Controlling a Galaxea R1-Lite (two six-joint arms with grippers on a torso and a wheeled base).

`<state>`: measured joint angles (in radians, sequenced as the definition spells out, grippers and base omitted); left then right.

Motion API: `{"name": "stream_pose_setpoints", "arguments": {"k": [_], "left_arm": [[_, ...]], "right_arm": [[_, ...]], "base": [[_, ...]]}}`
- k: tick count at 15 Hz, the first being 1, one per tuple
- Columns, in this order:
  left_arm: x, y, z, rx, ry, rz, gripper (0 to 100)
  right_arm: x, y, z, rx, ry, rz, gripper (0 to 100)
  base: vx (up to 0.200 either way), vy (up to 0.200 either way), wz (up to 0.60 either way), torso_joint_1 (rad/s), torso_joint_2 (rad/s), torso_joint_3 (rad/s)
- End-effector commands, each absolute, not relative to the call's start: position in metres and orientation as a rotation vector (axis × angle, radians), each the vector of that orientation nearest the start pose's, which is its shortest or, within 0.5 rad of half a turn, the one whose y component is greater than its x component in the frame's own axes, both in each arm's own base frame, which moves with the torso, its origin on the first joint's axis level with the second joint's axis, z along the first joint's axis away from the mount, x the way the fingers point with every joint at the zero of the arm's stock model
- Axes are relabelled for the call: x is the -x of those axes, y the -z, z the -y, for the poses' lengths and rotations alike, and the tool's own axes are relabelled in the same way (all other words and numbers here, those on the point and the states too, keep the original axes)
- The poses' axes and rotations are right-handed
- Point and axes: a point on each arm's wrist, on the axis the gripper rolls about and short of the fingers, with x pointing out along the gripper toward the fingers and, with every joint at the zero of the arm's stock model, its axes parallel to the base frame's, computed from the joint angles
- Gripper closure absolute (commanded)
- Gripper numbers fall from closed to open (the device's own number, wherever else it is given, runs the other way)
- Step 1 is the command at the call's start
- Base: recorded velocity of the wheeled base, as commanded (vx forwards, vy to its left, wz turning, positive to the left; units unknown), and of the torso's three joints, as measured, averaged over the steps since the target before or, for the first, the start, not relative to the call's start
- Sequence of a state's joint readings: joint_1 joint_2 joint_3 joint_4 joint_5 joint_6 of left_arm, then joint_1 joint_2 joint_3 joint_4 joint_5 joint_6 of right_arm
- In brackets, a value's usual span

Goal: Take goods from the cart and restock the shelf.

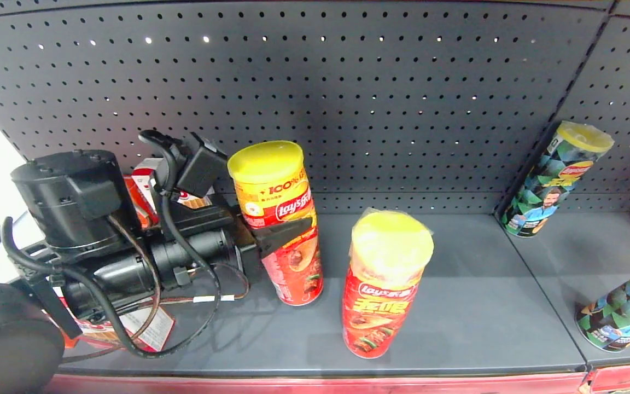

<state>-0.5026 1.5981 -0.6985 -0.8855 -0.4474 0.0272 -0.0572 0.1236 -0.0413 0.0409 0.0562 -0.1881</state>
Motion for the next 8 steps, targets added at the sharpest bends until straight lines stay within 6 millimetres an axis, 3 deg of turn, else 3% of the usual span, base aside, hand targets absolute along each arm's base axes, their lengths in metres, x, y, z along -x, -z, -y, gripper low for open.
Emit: {"name": "stream_pose_setpoints", "arguments": {"k": [1,4,8], "left_arm": [[-0.236,-0.225,0.141,-0.027,0.948,-0.001,100],[-0.247,-0.240,0.145,-0.078,0.925,-0.008,100],[-0.250,-0.240,0.155,-0.078,0.960,-0.059,100]], "right_arm": [[0.016,-0.085,-0.002,0.183,-0.023,-0.115,0],[0.018,-0.085,-0.002,0.183,-0.012,-0.099,0],[0.018,-0.085,-0.002,0.184,-0.008,-0.089,0]], "base": [[0.000,0.000,0.00,0.000,0.00,0.000],[0.000,0.000,0.00,0.000,0.00,0.000],[0.000,0.000,0.00,0.000,0.00,0.000]]}}
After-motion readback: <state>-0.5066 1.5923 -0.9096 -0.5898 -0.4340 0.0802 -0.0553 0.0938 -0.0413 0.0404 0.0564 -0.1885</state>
